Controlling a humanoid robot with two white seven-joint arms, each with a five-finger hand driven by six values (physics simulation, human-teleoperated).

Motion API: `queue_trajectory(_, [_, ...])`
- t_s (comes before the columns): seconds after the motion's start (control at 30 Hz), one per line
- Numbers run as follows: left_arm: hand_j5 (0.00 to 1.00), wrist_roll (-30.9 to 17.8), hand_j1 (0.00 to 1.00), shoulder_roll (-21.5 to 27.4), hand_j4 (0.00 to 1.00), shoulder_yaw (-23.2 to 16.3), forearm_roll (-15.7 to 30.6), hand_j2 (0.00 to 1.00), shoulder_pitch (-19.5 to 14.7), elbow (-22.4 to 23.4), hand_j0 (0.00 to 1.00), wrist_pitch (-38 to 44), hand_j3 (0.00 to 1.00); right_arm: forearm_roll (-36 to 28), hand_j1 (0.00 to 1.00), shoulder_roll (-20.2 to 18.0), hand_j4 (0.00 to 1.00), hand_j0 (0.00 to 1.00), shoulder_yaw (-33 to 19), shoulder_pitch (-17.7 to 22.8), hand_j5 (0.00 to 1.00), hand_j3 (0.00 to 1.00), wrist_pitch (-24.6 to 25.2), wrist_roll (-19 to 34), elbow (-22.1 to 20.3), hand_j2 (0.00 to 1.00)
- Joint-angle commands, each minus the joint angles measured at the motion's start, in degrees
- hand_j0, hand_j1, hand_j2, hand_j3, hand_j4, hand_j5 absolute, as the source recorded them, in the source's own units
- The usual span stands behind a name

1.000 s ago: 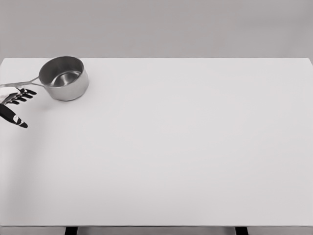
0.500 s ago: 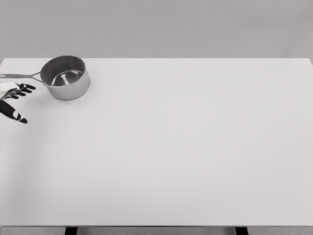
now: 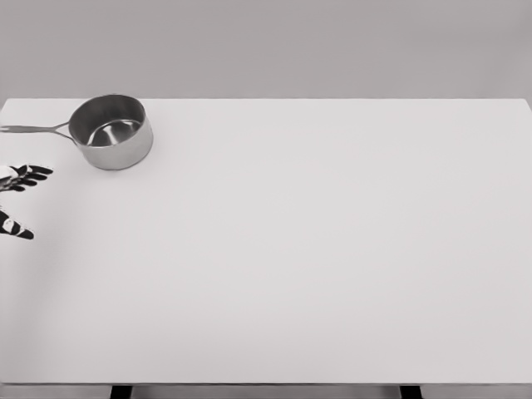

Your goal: Rotate pot handle

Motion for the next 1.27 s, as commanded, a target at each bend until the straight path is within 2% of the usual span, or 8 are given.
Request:
queue_trajectory(0.0, [1.00,0.0,1.00,1.5,1.00,6.6,2.7,1.00,0.0,-4.0,1.00,-1.8,1.00,0.0,1.00,0.0,1.00,1.00,0.0,0.0,1.00,1.00,0.0,0.0,0.0,1.00])
queue_trajectory(0.2, [1.00,0.0,1.00,1.1,1.00,17.0,8.2,1.00,5.6,-9.0,1.00,-14.6,1.00,0.0,1.00,0.0,1.00,1.00,-0.1,0.0,1.00,1.00,0.0,0.0,0.0,1.00])
queue_trajectory(0.33, [1.00,0.0,1.00,-3.1,1.00,19.6,9.8,1.00,5.6,-14.2,1.00,-25.3,1.00,0.0,1.00,0.0,1.00,1.00,-0.1,0.0,1.00,1.00,0.0,0.0,0.0,1.00])
queue_trajectory(0.57, [1.00,0.0,1.00,-12.4,1.00,19.0,9.7,1.00,6.9,-14.6,1.00,-50.6,1.00,0.0,1.00,0.0,1.00,1.00,0.0,0.0,1.00,1.00,0.0,0.0,0.0,1.00])
queue_trajectory(0.8, [1.00,0.0,1.00,-14.0,1.00,18.2,9.1,1.00,14.8,-14.6,1.00,-50.6,1.00,0.0,1.00,0.0,1.00,1.00,0.0,0.0,1.00,1.00,0.0,0.0,0.0,1.00])
queue_trajectory(0.9, [1.00,0.0,1.00,-14.1,1.00,14.1,6.0,1.00,15.0,-14.6,1.00,-50.6,1.00,0.0,1.00,0.0,1.00,1.00,-0.1,0.0,1.00,1.00,0.0,0.0,0.0,1.00])
queue_trajectory(0.97, [1.00,0.0,1.00,-15.6,1.00,14.1,3.5,1.00,14.8,-14.6,1.00,-50.6,1.00,0.0,1.00,0.0,1.00,1.00,0.0,0.0,1.00,1.00,0.0,0.0,0.0,1.00])
queue_trajectory(1.23, [1.00,0.0,1.00,-15.7,1.00,14.1,3.4,1.00,14.9,-14.6,1.00,-50.6,1.00,0.0,1.00,0.0,1.00,1.00,0.0,0.0,1.00,1.00,0.0,0.0,0.0,1.00])
